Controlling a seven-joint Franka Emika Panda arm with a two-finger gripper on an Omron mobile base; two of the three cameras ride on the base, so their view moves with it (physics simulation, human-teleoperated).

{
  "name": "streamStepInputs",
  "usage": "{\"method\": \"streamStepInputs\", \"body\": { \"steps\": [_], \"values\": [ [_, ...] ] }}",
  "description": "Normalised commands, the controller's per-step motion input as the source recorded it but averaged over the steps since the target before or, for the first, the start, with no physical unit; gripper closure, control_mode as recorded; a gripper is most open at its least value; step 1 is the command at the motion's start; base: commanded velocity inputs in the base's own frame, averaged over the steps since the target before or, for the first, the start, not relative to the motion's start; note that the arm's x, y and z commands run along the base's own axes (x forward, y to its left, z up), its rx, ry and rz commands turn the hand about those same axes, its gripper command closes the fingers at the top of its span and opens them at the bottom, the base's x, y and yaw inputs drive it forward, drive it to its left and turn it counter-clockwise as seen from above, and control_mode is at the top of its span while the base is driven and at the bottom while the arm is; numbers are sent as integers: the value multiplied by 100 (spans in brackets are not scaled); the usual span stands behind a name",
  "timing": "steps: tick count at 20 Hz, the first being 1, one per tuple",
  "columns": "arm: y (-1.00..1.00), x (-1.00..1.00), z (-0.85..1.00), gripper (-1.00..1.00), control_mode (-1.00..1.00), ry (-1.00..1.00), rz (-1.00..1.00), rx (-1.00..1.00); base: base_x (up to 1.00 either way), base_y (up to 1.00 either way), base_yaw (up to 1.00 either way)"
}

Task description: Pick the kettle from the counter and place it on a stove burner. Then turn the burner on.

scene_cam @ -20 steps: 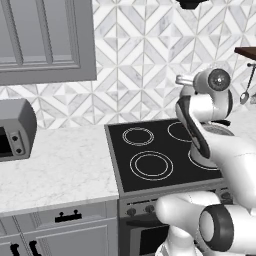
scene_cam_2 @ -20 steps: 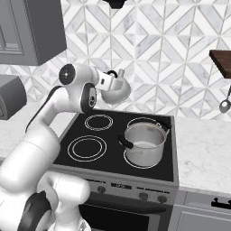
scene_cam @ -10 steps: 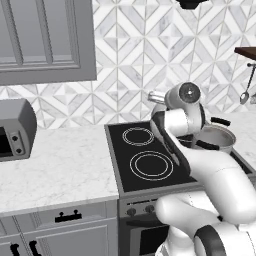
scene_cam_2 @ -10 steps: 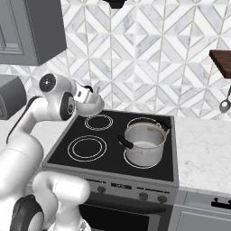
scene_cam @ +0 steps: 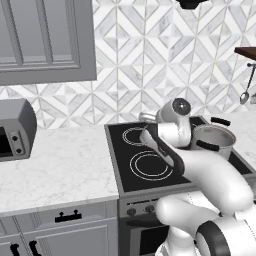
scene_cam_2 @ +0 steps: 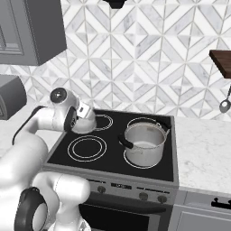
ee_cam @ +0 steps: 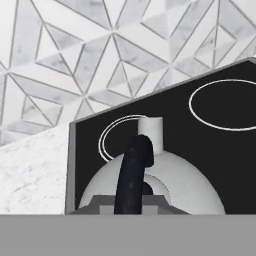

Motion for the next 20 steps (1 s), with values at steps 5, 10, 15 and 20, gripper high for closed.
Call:
{"method": "streamStepInputs", "body": {
  "steps": [5,10,15,20],
  "values": [
    [6,10,-86,100,-100,0,1,-11,0,0,0],
    [19,0,-81,100,-100,4,0,-5,0,0,0],
    [8,0,-61,100,-100,0,0,0,0,0,0],
    [3,0,-43,100,-100,0,0,0,0,0,0]
  ]
}}
